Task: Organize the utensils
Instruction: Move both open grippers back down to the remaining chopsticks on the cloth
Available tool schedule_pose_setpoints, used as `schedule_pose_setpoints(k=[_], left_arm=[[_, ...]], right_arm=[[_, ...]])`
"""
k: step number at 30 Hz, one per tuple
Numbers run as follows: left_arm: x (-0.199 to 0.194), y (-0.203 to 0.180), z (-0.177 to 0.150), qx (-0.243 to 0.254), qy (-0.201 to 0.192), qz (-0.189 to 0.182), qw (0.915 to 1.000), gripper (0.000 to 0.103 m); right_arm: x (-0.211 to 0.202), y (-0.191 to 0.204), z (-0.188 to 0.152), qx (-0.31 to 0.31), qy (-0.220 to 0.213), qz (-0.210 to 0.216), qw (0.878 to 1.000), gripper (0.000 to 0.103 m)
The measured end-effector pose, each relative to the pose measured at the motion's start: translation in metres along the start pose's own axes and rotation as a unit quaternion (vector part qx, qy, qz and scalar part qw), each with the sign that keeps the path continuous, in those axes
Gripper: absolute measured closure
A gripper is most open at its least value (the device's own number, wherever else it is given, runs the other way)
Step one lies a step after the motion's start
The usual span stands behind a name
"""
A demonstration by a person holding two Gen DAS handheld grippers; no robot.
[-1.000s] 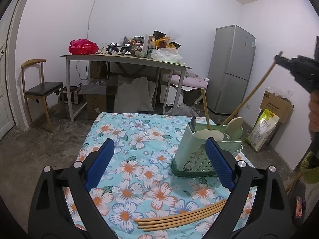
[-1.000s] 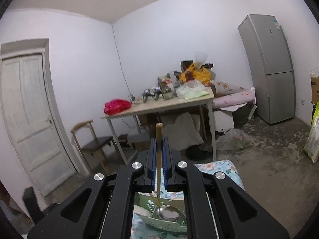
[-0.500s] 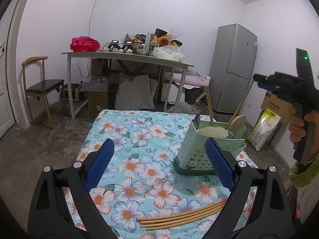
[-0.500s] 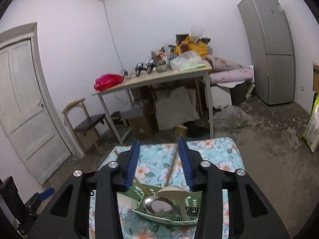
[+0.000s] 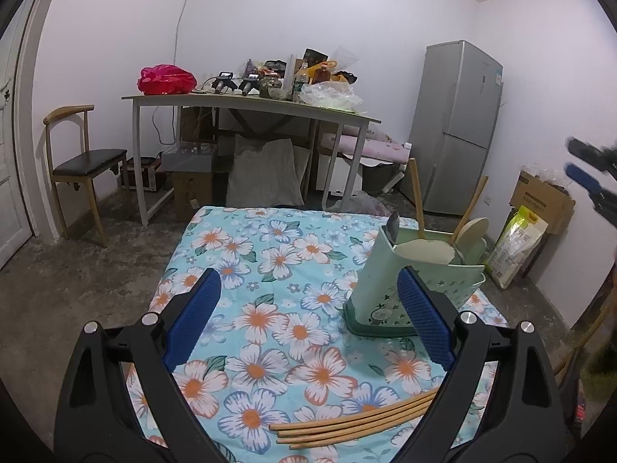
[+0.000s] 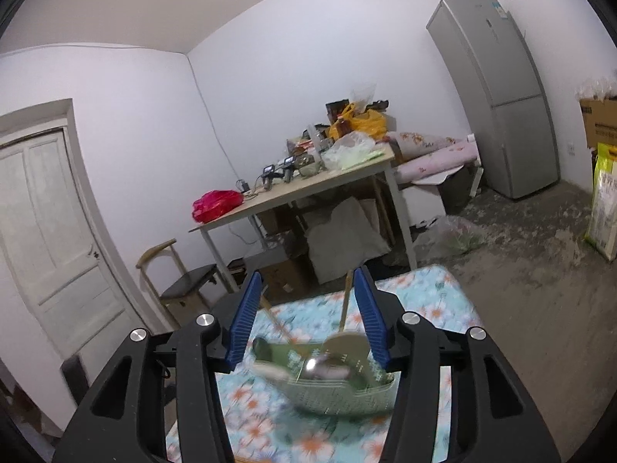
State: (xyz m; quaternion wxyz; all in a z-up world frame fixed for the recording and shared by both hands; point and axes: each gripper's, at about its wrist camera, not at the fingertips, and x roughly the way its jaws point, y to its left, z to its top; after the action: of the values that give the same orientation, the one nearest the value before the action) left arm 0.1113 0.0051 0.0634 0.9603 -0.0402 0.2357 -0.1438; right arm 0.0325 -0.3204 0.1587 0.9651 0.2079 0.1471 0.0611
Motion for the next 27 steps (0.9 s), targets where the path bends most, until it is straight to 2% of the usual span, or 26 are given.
schedule_pose_setpoints(k=[5,9,17,22,24,27], left_arm=[[0.005,0.000,-0.002,0.005,0.005,0.009,0.9999,0.014],[0.007,0.000,-0.006,0.009,0.013,0.012,0.9998,0.014],[0.009,0.001,-0.011,0.013,0.021,0.020,0.9995,0.014],[0.012,0.004,-0.017,0.012,0.034,0.030,0.9989,0.014],[0.015,0.003,-0.021,0.023,0.046,0.038,0.9979,0.014],[0.024,-0.006,-0.032,0.067,0.076,0.063,0.9929,0.014]], right_arm=[[-0.001,0.001,-0.050,0.016,0.067,0.020,0.997,0.046],[0.011,-0.004,-0.091,0.042,0.139,0.028,0.989,0.046],[0.030,-0.015,-0.157,0.116,0.246,0.050,0.961,0.046],[0.034,-0.017,-0.191,0.150,0.292,0.054,0.943,0.046],[0.037,-0.019,-0.200,0.160,0.306,0.051,0.937,0.046],[0.040,-0.025,-0.214,0.181,0.325,0.041,0.927,0.046]])
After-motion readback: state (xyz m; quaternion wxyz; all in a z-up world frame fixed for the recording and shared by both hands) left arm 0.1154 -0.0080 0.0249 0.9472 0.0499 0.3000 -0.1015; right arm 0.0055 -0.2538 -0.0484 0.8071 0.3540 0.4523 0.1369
